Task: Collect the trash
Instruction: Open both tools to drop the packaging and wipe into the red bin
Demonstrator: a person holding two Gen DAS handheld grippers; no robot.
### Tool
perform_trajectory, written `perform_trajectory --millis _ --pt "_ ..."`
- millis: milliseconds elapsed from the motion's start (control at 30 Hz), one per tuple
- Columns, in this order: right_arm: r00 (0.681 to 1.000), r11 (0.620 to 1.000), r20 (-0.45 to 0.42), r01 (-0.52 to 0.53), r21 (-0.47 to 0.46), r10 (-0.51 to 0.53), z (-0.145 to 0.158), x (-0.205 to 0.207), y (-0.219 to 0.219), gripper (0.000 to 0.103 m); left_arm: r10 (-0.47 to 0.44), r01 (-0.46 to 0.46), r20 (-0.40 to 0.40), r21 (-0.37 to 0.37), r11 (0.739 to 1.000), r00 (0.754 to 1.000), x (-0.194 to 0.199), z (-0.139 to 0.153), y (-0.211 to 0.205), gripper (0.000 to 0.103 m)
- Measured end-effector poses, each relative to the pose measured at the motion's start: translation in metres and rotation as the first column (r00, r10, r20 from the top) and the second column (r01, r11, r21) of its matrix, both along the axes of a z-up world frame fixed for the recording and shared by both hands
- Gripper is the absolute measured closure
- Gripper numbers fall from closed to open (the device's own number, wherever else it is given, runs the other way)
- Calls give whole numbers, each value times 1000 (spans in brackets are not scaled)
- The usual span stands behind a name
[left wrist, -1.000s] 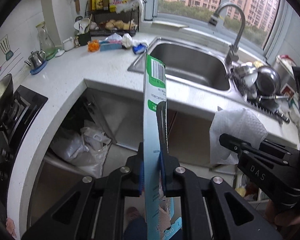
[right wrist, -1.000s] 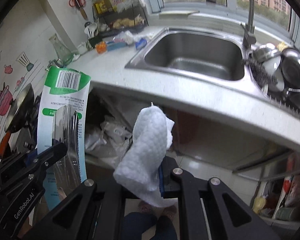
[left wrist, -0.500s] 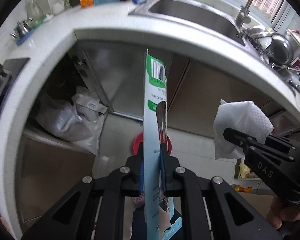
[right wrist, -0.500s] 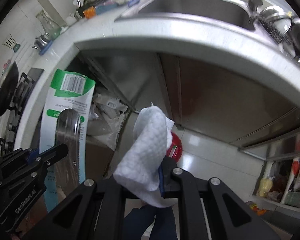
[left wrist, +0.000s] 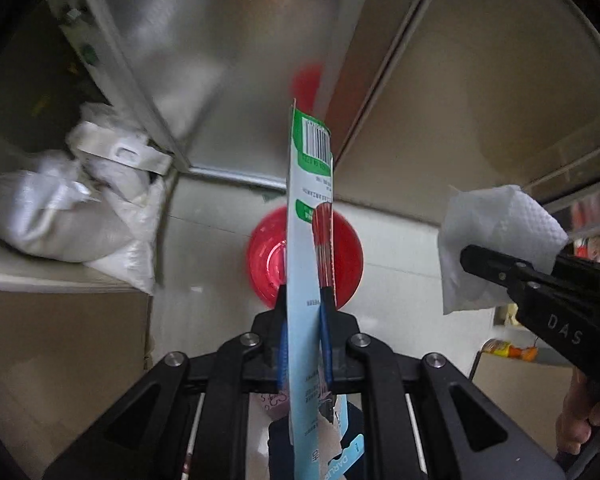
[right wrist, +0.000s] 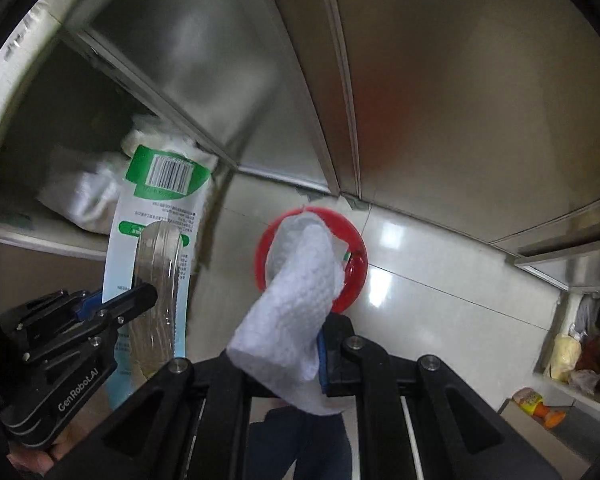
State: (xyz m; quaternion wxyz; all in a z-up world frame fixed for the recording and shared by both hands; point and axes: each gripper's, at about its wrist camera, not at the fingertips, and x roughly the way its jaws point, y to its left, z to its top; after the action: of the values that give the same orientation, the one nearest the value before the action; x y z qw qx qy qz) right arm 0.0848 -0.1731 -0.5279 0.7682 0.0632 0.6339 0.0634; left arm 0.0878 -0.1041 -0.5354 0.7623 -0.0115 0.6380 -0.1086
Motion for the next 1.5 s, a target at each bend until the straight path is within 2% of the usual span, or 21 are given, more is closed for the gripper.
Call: perform_trajectory --millis 267,367,467,633,933,1067,1100,1167,1233,1433,1500 --pt "998 1000 -68 -13 25 15 -123 24 -2 94 -1 1 -87 1 1000 996 6 -127 -12 92" --pt "996 999 -84 -31 25 33 -158 30 6 94 16 -16 -125 2 1000 992 6 -172 -11 92" --pt "994 998 -90 -55 14 56 -192 35 10 94 15 -15 -143 0 1000 990 5 -206 -10 92" --pt "994 999 -104 -44 17 46 -223 40 9 94 19 -17 -171 14 1000 985 6 -244 -11 91" --pt "993 998 -97 -61 -2 60 -252 43 7 94 18 -18 -201 5 1000 979 27 -290 -6 91" --pt "993 997 -93 -70 -12 68 -260 47 5 92 11 -10 -211 8 1000 977 30 -296 -7 89" --pt "993 998 -97 -67 -13 65 -261 47 4 90 5 -4 -211 4 1000 977 30 -296 -8 85" --pt "993 998 -96 -65 -10 64 -262 49 3 65 -2 6 -209 17 1000 978 30 -296 -8 80" --pt "993 997 -89 -72 18 73 -260 48 2 51 -18 26 -204 37 999 979 30 -294 -11 80" --pt "996 999 -77 -49 5 49 -255 52 1 36 -18 23 -230 19 1000 973 32 -284 -9 79" --pt "996 999 -80 -36 2 36 -247 51 -1 36 -34 37 -234 6 999 972 30 -273 -10 79"
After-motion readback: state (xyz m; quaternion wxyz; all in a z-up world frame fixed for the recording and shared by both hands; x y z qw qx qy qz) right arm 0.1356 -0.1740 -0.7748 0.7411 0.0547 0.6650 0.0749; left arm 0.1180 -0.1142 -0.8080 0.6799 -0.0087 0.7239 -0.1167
